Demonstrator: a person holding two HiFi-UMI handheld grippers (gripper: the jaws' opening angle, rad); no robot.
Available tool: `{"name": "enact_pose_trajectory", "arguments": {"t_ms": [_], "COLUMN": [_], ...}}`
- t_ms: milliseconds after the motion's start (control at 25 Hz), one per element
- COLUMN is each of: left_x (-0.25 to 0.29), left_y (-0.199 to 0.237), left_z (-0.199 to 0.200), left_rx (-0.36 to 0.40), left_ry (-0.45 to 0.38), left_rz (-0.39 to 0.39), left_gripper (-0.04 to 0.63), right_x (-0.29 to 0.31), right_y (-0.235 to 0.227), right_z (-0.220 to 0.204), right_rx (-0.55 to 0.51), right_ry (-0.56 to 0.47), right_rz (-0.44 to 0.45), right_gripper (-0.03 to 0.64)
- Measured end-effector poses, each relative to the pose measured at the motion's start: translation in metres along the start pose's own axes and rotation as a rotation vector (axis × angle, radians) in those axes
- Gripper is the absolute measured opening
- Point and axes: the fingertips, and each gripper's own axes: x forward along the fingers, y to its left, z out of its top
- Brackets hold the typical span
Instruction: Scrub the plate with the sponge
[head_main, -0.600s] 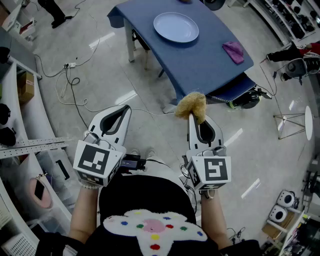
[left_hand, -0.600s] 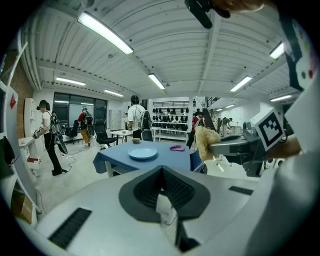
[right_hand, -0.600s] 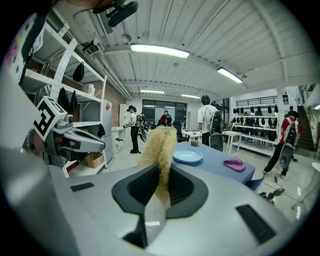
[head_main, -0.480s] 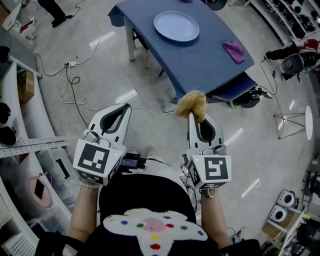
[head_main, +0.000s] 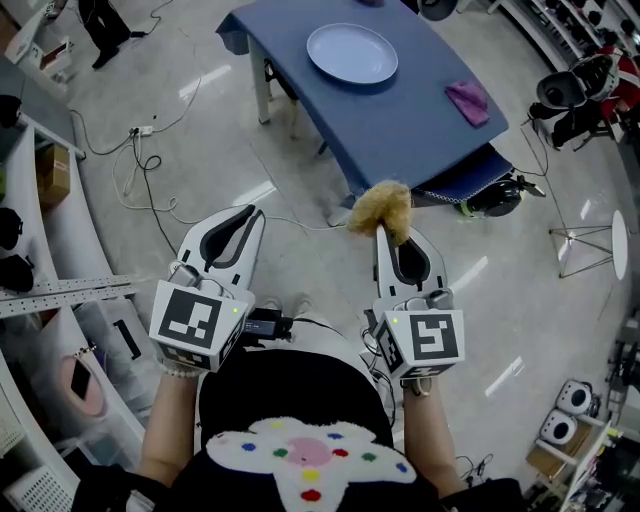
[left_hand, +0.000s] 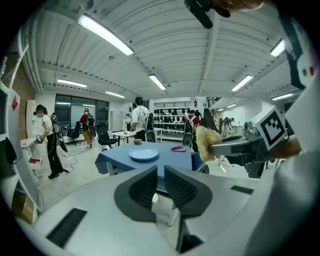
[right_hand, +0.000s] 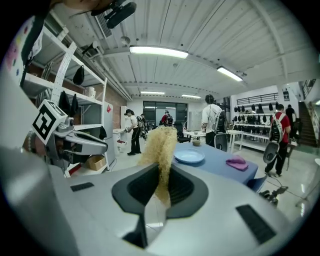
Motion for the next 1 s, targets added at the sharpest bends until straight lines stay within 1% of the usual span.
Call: {"name": "enact_pose_trajectory", "arguments": {"t_ms": [80,120,320,480,640,800,1000], "left_x": [0.001,0.002,0.006,0.011,0.014,0.018,0.025], "left_y": [-0.004,-0.005,-0.009,-0.018,-0.022,-0.026,-0.031], "left_z": [0.003,0.005,0.011,0.020,0.024,0.025,0.033], "left_rx": [-0.007,-0.006,0.019,0.022,0.029,0.022,0.029], "left_ry": [-0.010,-0.013,-0.021,-0.032,-0.039,-0.040,-0.055], "left_rz": [-0.017,-0.024,-0.026,-0.021,-0.005,0.005,0.027], "left_gripper": [0.121,0.136,0.138,0.138,0.138,0.133,0.132], "right_x": [-0.001,-0.001,-0.002,-0.005,-0.005,-0.007,-0.010], "right_y": [-0.002,-0.003,-0.008,-0.019,-0.028,-0.033,-0.046], "right_z": [0.000,0.001,0.003,0.006,0.007,0.002,0.003], "right_rx": [0.009,0.009,0.009,0.004,0.012,-0.001,-0.004], "right_ry": [0.002,0.001,-0.010,-0.029,-0.043,-0.051,-0.055], "right_rz": [-0.008,-0.011,-0.019,-0.011,-0.014,0.005,-0.003], "right_gripper": [0.043,0.043,0.044,0.044,0.044,0.043,0.044]}}
